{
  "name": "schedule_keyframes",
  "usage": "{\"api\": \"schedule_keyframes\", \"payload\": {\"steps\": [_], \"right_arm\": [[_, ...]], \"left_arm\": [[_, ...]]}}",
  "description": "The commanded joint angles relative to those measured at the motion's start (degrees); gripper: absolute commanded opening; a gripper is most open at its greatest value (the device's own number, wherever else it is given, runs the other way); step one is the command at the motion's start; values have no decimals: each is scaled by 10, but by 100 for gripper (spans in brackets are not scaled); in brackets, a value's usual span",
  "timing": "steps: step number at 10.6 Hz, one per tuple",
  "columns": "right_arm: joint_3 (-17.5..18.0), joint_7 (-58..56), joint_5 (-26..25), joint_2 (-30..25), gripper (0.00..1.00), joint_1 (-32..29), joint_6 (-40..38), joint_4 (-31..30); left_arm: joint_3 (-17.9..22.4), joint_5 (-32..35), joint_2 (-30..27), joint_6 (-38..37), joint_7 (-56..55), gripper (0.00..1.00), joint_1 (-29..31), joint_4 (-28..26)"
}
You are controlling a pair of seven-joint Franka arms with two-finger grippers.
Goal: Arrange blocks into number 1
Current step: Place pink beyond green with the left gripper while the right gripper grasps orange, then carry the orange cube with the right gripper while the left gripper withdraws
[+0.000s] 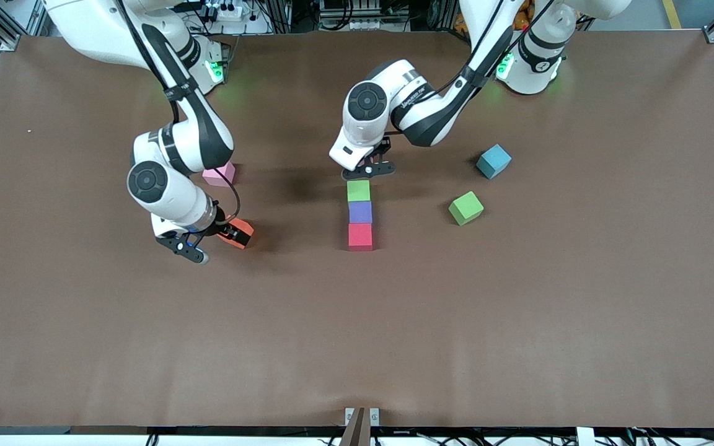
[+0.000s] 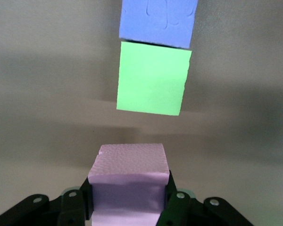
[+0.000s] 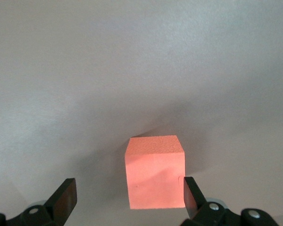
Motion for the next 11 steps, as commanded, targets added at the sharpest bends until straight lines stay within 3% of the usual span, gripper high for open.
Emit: {"api": "schedule_keyframes", "payload": {"steps": [1,11], "right_arm": [[7,20,-7,-10,100,-7,13,-18],[9,22,-2,29,100,-13,28,-21]], "left_arm": [[-7,34,11,47,-22,0,-4,-16],[-1,81,59,102,-20,0,-4,-8]]}}
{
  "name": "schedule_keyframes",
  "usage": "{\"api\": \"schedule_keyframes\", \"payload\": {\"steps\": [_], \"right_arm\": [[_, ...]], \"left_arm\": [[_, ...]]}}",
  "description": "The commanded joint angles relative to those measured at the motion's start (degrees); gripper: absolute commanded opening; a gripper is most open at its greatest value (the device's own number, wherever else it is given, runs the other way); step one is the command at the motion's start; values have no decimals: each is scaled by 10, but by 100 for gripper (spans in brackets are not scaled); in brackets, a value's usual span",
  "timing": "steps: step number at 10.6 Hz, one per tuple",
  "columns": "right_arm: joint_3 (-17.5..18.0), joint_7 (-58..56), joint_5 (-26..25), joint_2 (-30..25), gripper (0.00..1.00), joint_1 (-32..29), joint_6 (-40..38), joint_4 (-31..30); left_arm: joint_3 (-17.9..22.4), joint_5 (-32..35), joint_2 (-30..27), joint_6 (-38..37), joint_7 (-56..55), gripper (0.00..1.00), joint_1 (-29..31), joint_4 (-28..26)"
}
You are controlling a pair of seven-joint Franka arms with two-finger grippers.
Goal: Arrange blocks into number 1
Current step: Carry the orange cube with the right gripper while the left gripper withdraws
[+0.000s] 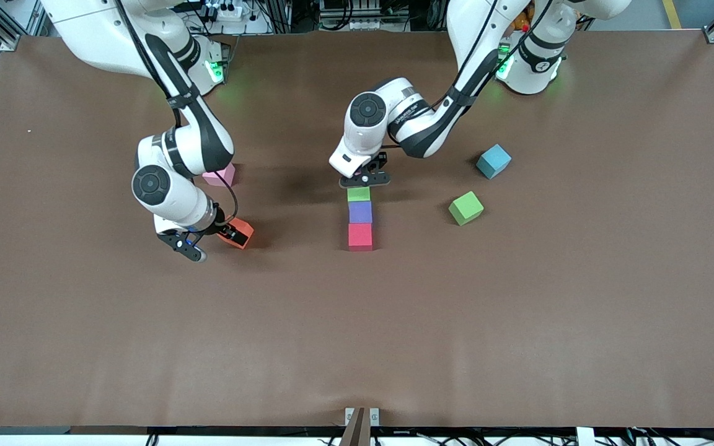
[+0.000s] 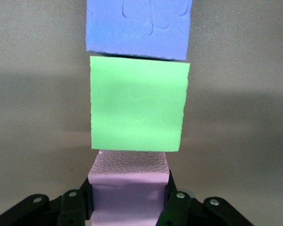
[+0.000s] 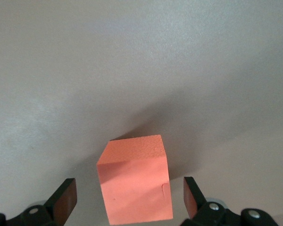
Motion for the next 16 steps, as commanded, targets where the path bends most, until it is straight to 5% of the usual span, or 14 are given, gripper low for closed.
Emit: {"api": "schedule_keyframes", "payload": {"steps": [1,2,3,4,6,10,13,16], "right_arm": [[9,-1,-2,13,100,-5,17,-7],[10,-1,-2,18,100,-5,17,-7],[11,-1,-2,23,100,-5,16,-8],[17,-1,-2,24,100,-5,16,-8],[17,-2,-2,25,1,-10,17,-8],[24,-25,-6,24,0,-1,19,12],[27,-102,-6,37,0,31,13,91],[27,-122,-5,65,0,83,-40,172]], "left_arm": [[-1,27,10,7,-16,0,0,7],[-1,27,11,7,-11,41,0,8],[0,27,11,7,-11,99,0,9],[-1,27,11,7,-19,100,0,15],[-2,27,6,5,-20,100,0,19],[0,26,-86,-67,-22,100,23,25],[6,26,-167,-156,-14,100,89,53],[67,27,-216,-224,43,100,135,78]]}}
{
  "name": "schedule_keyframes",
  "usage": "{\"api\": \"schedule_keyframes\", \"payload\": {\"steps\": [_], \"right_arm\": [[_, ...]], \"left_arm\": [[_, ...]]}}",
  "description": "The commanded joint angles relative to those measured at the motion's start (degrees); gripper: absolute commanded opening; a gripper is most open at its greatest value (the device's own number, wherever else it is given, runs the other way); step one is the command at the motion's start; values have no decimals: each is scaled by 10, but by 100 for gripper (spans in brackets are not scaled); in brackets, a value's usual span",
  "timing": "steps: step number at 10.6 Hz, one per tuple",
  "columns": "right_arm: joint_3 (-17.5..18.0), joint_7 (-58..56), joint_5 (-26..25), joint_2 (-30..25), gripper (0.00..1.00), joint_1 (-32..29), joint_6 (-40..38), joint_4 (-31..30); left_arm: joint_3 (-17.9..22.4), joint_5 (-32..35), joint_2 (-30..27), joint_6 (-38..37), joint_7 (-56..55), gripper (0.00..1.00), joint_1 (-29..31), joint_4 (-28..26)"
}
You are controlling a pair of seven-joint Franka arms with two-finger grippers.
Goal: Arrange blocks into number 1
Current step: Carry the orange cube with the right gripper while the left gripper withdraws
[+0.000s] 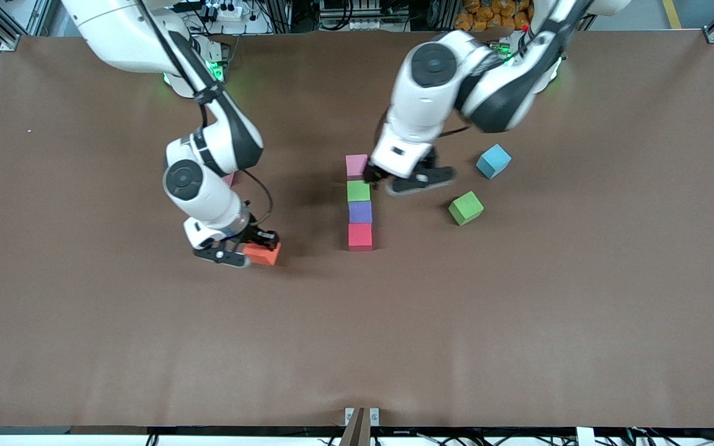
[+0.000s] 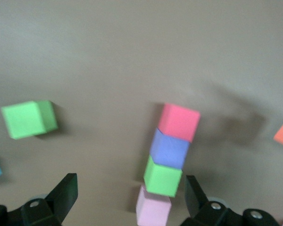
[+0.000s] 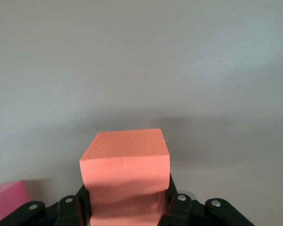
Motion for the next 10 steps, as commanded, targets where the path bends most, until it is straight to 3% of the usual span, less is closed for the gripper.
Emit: {"api": "schedule_keyframes", "payload": {"steps": [1,3,4,7,10], "right_arm": [[1,-10,-2,13,0,39,-72,41],[1,0,-1,-15,0,103,-149,30],[16,11,2,-38,0,119,-151,0],[108,89,2,-83,0,135,-146,-59],[151,148,3,-115,0,173,-141,-98]], "left_arm": [[54,13,-23,-24,101,100,21,5],[123,4,-24,-24,208,100,21,5],[149,1,-24,-24,265,100,21,9],[205,-13,-37,-53,375,100,24,12],[241,-56,-44,-127,407,100,24,38]]}}
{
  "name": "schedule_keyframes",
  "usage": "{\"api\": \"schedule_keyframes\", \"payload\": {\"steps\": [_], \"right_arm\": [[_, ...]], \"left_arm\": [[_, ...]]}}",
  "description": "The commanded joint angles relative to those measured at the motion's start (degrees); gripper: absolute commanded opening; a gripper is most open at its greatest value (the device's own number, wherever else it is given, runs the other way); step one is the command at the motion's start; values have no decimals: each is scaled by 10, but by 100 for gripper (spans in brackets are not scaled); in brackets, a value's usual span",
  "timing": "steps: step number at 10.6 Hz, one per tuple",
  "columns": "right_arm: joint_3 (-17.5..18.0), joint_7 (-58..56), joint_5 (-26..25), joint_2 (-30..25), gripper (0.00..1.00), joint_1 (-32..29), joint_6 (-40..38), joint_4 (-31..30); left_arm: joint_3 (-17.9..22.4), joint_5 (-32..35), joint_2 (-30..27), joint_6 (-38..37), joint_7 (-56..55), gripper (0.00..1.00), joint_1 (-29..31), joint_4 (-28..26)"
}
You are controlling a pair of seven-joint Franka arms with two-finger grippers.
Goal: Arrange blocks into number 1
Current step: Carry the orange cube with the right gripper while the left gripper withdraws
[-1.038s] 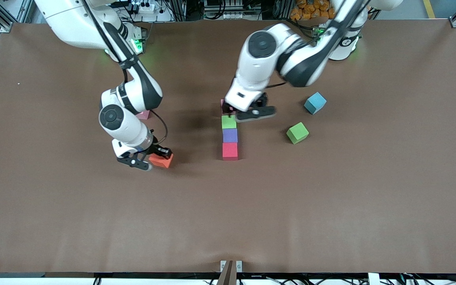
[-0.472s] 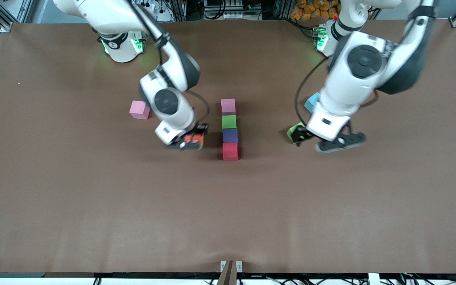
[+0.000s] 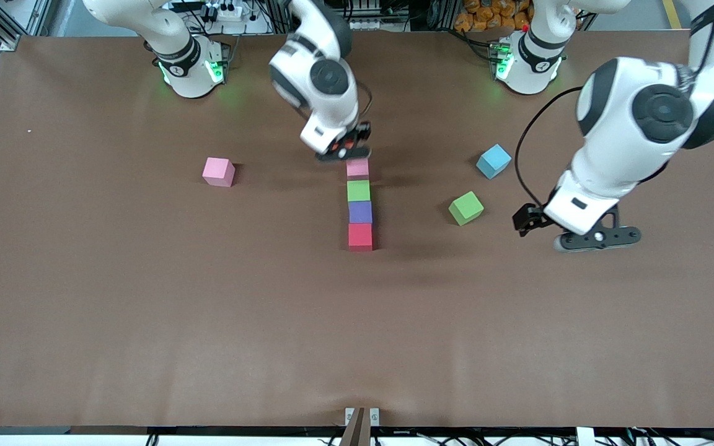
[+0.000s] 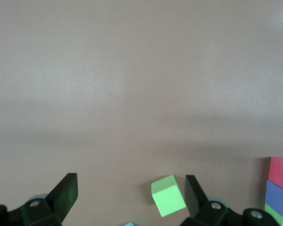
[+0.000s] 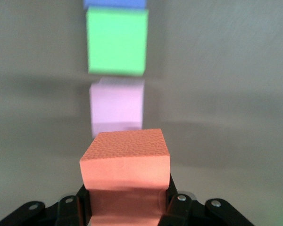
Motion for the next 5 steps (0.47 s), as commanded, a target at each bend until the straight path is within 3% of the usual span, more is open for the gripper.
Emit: {"api": "schedule_keyframes", "payload": {"steps": [1,5], "right_arm": [[36,56,1,-38,0,8,28,-58],[50,85,1,-6,0,6,118,-98]], "left_arm": [[24,-29,-7,-67,46,100,-4,19],[47,-29,-18,-101,82,100,-5,21]]}}
